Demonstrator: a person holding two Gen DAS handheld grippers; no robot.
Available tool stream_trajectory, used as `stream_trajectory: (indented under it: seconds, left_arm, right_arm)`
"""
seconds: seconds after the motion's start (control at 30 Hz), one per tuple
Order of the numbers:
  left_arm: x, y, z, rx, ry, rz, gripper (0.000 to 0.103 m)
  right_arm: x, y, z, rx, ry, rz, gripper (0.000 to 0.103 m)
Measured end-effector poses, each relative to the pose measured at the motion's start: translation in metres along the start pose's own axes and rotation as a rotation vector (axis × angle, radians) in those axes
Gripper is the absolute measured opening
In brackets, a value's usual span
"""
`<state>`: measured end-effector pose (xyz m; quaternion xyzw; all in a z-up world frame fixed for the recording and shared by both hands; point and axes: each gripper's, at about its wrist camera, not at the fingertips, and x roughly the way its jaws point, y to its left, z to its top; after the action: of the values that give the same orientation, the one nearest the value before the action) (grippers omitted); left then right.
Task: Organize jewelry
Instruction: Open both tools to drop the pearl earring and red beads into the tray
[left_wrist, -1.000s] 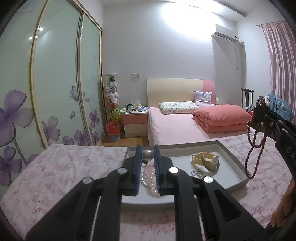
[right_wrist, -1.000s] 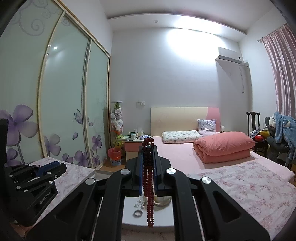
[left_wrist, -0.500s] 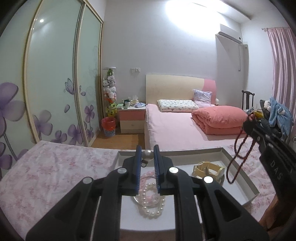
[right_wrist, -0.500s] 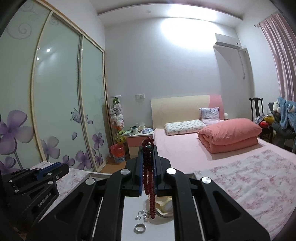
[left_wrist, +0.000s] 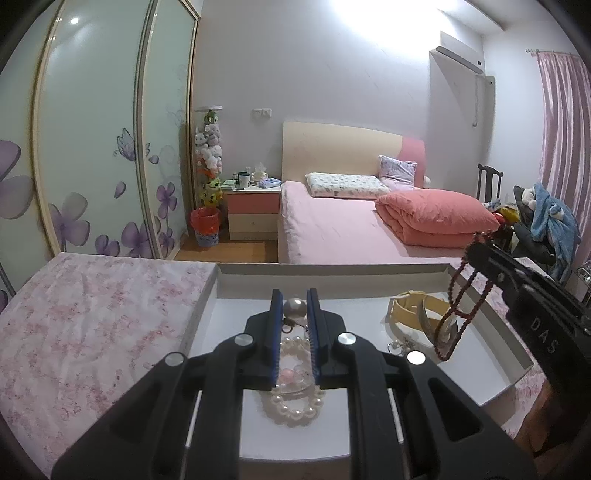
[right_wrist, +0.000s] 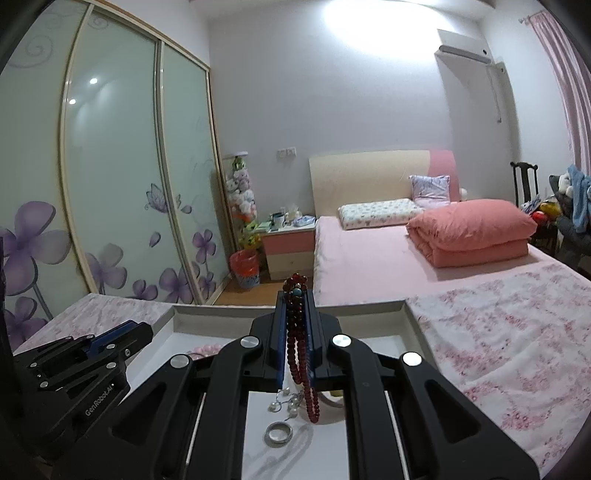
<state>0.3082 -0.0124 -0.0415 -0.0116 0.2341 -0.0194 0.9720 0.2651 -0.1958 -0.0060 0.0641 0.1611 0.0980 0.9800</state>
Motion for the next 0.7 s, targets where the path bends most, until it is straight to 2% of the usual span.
stream_trajectory:
  seconds: [0.2,0.23,0.27,0.33,0.37,0.53,0.7]
  left_arm:
    - [0.003,-0.002,-0.001,0.001,0.009,-0.01,0.015]
    - [0.003,-0.002,-0.002,-0.001,0.01,-0.011,0.016]
    - [0.003,-0.003,-0.002,-0.002,0.012,-0.013,0.017]
    - [0.005,0.001,-0.001,-0.009,0.019,-0.015,0.025]
    - [0.005,0.002,-0.002,-0.014,0.021,-0.017,0.029]
    - [0.005,0.005,-0.001,-0.04,0.031,-0.029,0.034]
    - [0.007,0.013,0.0,-0.081,0.045,-0.054,0.045]
  right_arm:
    - [0.003,0.0,-0.002,0.022,0.034,0.02,0.012]
    - [0.003,0.0,-0.002,0.024,0.039,0.023,0.019]
    - [0.004,-0.001,-0.002,0.024,0.039,0.022,0.035]
    - [0.0,-0.002,-0.001,0.033,0.018,0.014,0.055]
    - [-0.002,-0.002,0.0,0.034,0.007,0.012,0.055]
    - [-0.002,-0.004,0.001,0.039,-0.007,-0.007,0.055]
    - [-0.003,-0.012,0.002,0.058,-0.022,-0.041,0.055]
